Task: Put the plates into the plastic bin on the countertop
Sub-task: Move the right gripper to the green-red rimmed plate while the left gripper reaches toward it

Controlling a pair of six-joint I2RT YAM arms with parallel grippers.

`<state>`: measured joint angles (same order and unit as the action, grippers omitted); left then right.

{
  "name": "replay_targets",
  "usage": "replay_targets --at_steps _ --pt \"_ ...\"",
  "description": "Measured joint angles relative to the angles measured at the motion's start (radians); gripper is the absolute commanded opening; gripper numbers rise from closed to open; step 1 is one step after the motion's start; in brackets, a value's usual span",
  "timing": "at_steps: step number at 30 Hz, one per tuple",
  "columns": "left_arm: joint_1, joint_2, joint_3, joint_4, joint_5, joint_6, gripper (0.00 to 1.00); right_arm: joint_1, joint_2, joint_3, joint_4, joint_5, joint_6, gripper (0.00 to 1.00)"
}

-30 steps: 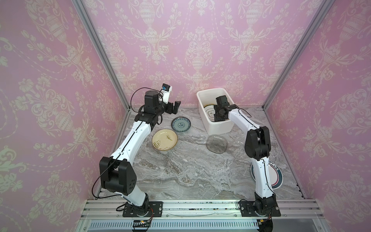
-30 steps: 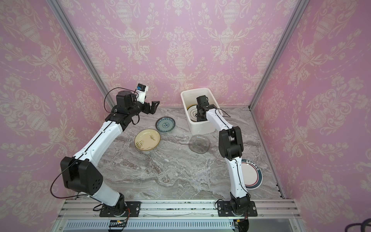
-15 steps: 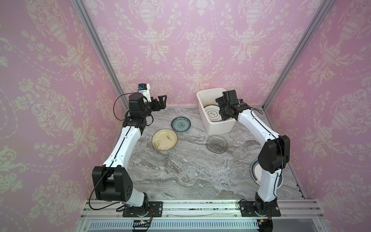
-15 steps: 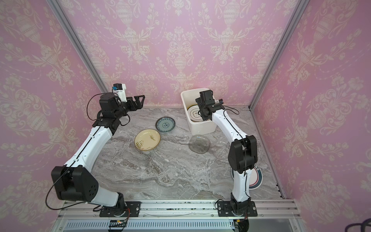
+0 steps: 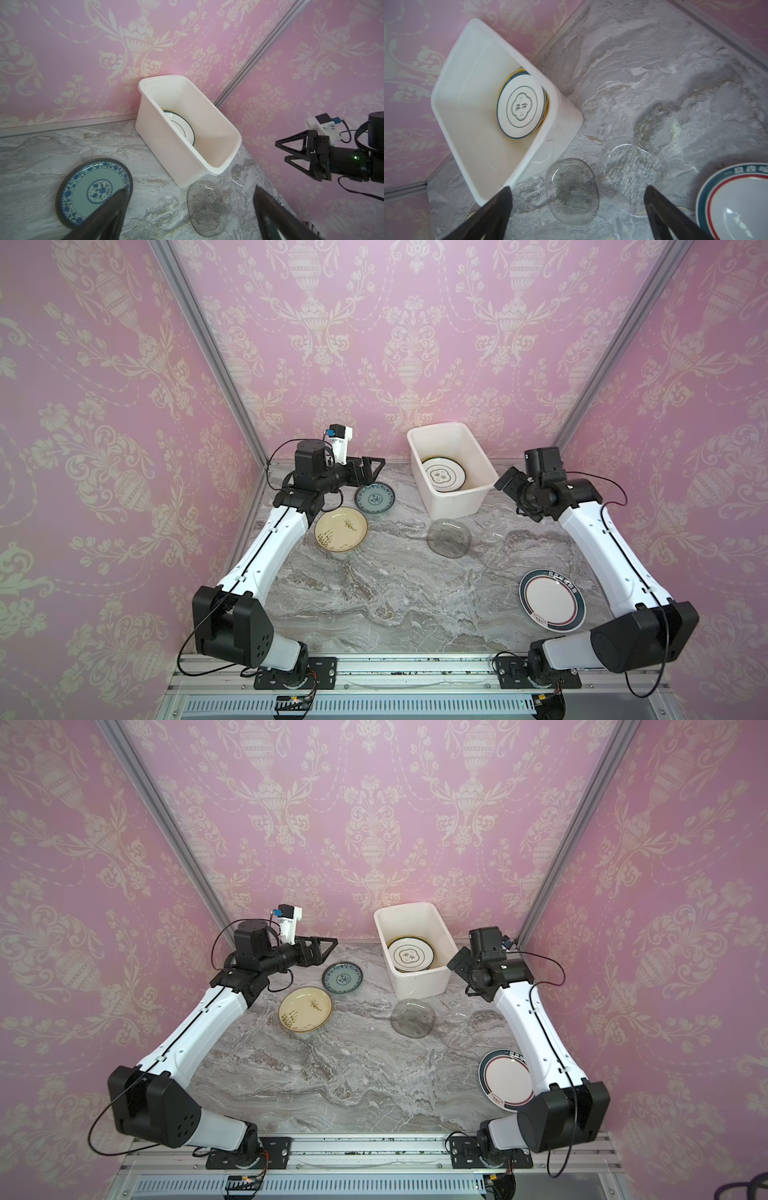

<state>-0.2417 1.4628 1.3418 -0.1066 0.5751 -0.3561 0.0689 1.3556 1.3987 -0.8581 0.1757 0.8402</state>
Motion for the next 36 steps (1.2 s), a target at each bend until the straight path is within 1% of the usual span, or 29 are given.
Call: replay_targets --at_steps 3,6,8,14,17,22,27,30,36 --pt "-0.061 0.006 -0.006 -0.020 0.020 0.035 0.96 -0.114 -0.086 -0.137 -0.060 -0.006 0.001 1.00" --pt "-0.123 0.015 -0.036 -0.024 0.030 0.069 0.95 -0.220 -0.128 -0.257 -0.101 -0.018 -0.010 1.00" --pt "-0.161 0.026 -0.054 -0.035 0.033 0.090 0.95 -0.283 -0.138 -0.307 -0.127 -0.022 -0.030 1.00" --pt "-0.290 0.051 -0.083 -0.157 0.009 0.230 0.96 -0.465 -0.143 -0.357 -0.145 -0.026 -0.096 1.00" --pt "-0.330 0.051 -0.096 -0.204 -0.009 0.288 0.96 -0.542 -0.142 -0.401 -0.133 -0.033 -0.108 1.00" --pt "-0.376 0.056 -0.100 -0.240 -0.035 0.352 0.96 -0.641 -0.131 -0.488 -0.085 -0.057 -0.117 1.00" --pt "-0.457 0.111 -0.098 -0.244 -0.049 0.406 0.95 -0.733 -0.130 -0.538 -0.027 -0.087 -0.135 1.00" --pt "-0.490 0.159 -0.097 -0.242 -0.058 0.411 0.95 -0.778 -0.130 -0.559 -0.003 -0.101 -0.142 1.00" --pt "-0.509 0.269 -0.061 -0.208 -0.057 0.371 0.94 -0.838 -0.108 -0.570 0.017 -0.107 -0.185 1.00"
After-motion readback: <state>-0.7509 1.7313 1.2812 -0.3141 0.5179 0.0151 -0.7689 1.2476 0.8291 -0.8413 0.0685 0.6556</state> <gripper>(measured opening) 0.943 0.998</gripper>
